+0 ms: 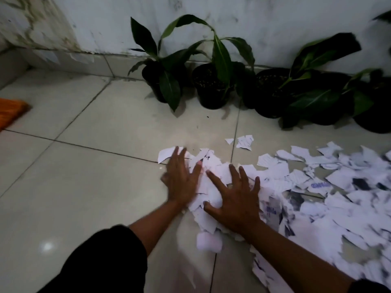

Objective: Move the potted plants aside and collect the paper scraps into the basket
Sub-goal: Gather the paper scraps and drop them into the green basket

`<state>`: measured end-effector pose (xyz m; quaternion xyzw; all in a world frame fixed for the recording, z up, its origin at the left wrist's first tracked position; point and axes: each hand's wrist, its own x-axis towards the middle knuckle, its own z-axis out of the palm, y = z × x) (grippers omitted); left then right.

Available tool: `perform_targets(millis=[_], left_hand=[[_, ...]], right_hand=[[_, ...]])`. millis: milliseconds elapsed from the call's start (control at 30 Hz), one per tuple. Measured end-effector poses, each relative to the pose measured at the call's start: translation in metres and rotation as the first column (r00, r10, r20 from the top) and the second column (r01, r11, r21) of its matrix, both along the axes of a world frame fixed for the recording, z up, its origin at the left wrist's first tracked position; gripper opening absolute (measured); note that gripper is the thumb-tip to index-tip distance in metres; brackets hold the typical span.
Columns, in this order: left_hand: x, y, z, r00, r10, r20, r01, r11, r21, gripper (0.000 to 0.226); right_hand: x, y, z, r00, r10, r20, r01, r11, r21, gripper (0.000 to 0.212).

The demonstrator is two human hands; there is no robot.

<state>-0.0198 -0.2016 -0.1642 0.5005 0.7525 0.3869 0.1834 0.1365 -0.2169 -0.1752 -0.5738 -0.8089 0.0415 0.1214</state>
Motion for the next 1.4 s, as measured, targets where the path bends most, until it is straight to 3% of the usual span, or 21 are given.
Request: perform_targets(millis=[67,133,200,267,367,500,700,833,900,1000,1067,1133,1200,1300,1400], left_hand=[[-0.018,0.020,-0.003,0.983,0.076,-0.167,-0.087,0.995,-0.057,0.084],[-0.029,0.034,-0.009,0.973,0.086,-0.215,-0.142,0.955,-0.259,0.081],[-0.026,0.037,-0.015,0.965,-0.036,-0.258,-0.073,0.913,-0.402,0.077],[-0.016,0.037,-0.020,0.943,-0.180,-0.281,0.072,0.932,-0.356,0.078],[0.002,0.039,-0.019,0.922,-0.356,-0.154,0.312,0.916,-0.251,0.073],[0.006,0.039,-0.018,0.854,-0.514,-0.083,0.481,0.840,-0.250,0.074],[0.005,0.034,-0.006,0.817,-0.565,0.111,0.574,0.784,-0.236,0.073],[0.003,0.026,0.018,0.712,-0.702,0.014,0.668,0.672,-0.318,0.101],[0.000,0.025,0.029,0.659,-0.751,0.021,0.696,0.599,-0.396,0.113],[0.002,0.013,0.034,0.438,-0.886,-0.152,0.694,0.441,-0.569,0.133],[0.007,0.004,0.028,0.340,-0.906,-0.250,0.628,0.417,-0.657,0.138],[0.014,-0.003,0.024,0.311,-0.905,-0.290,0.555,0.421,-0.717,0.134],[0.021,-0.005,0.025,0.337,-0.888,-0.312,0.520,0.452,-0.725,0.118],[0.027,-0.003,0.028,0.418,-0.846,-0.330,0.580,0.529,-0.620,0.082],[0.030,-0.001,0.032,0.470,-0.847,-0.250,0.659,0.525,-0.539,0.053]], right_hand=[[0.014,0.003,-0.003,1.000,0.017,0.015,-0.017,1.000,-0.020,0.067],[0.022,0.011,-0.002,0.999,-0.017,-0.031,0.017,1.000,-0.013,0.063],[0.023,0.026,0.004,0.995,-0.079,-0.068,0.079,0.997,-0.003,0.066],[0.023,0.049,0.009,0.984,-0.131,-0.122,0.130,0.991,-0.015,0.073],[0.023,0.093,0.016,0.972,-0.163,-0.168,0.130,0.973,-0.191,0.076],[0.031,0.121,0.009,0.992,-0.126,-0.025,0.104,0.902,-0.418,0.070],[0.041,0.078,0.020,0.999,-0.015,-0.043,0.006,0.982,-0.191,0.063],[0.058,0.058,0.042,0.999,-0.040,-0.023,0.033,0.971,-0.236,0.073],[0.070,0.050,0.052,1.000,0.028,0.011,-0.022,0.935,-0.355,0.087],[0.088,0.033,0.063,0.962,0.218,0.162,-0.070,0.774,-0.629,0.124],[0.095,0.023,0.061,0.939,0.262,0.223,-0.021,0.690,-0.723,0.137],[0.095,0.012,0.055,0.921,0.285,0.266,0.002,0.679,-0.734,0.139],[0.090,0.003,0.049,0.889,0.318,0.329,0.001,0.718,-0.696,0.135],[0.087,-0.001,0.050,0.868,0.338,0.364,-0.031,0.768,-0.640,0.125],[0.090,0.002,0.058,0.909,0.310,0.279,-0.092,0.801,-0.592,0.102]])
